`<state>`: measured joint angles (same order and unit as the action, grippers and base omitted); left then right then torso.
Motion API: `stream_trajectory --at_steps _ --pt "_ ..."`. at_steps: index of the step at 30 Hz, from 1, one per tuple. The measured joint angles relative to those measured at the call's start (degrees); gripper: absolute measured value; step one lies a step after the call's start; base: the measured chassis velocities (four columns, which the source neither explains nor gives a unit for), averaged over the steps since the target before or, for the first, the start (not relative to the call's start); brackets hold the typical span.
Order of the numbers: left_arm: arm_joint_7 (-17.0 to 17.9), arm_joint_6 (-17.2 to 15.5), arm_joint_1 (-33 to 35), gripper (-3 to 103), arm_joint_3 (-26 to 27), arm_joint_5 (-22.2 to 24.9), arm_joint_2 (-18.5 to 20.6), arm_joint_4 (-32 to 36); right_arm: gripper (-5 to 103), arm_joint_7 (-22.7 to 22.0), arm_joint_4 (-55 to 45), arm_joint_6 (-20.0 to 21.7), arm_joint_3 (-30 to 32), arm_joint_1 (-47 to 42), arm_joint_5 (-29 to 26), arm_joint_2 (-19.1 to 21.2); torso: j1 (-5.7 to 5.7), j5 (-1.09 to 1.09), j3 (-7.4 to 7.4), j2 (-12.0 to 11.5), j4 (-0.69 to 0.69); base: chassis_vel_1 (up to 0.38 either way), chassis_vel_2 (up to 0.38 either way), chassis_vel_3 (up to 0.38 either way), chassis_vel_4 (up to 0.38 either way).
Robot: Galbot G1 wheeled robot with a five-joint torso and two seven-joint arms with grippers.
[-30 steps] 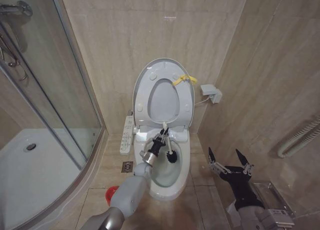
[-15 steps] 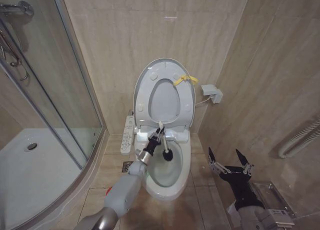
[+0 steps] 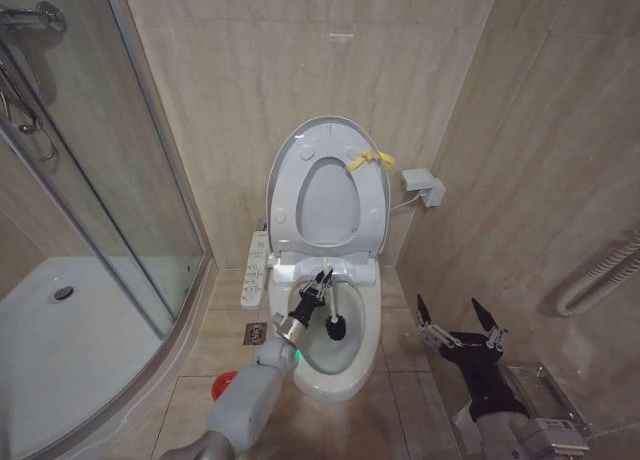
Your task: Open the toilet lid, clean the toilet bowl with a toilet brush, close the toilet lid, and flush.
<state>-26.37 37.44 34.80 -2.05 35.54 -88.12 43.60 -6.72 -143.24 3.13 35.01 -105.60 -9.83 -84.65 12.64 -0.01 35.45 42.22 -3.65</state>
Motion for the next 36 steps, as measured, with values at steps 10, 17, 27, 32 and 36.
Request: stream_trajectory --at_steps 10,17,27,32,36 --pt "0.30 0.64 -2.58 19 1.22 2.34 -1.87 -1.87 100 0.00 0.00 0.00 0.00 0.00 0.00 0.00 0.00 0.01 0.00 0.00 -0.03 0.000 0.000 0.000 0.000" --pt "-0.43 0.52 0.98 19 -0.15 1.74 -0.19 -1.22 100 0.00 0.00 0.00 0.00 0.00 0.00 0.00 0.00 0.01 0.00 0.00 0.02 0.000 0.000 0.000 0.000" --pt "0.57 -0.62 -3.41 19 -0.40 4.64 -0.44 -0.08 100 0.00 0.00 0.00 0.00 0.00 0.00 0.00 0.01 0.00 0.00 0.00 -0.04 0.000 0.000 0.000 0.000" --pt "0.02 -0.54 -1.80 19 -0.47 4.54 -1.42 -1.57 100 0.00 0.00 0.00 0.00 0.00 0.00 0.00 0.01 0.01 0.00 0.00 0.00 0.000 0.000 0.000 0.000" --pt "-0.51 -0.31 1.33 19 -1.46 4.13 -1.38 -1.70 100 0.00 0.00 0.00 0.00 0.00 0.00 0.00 0.00 0.00 -0.01 0.01 0.02 0.000 0.000 0.000 0.000"
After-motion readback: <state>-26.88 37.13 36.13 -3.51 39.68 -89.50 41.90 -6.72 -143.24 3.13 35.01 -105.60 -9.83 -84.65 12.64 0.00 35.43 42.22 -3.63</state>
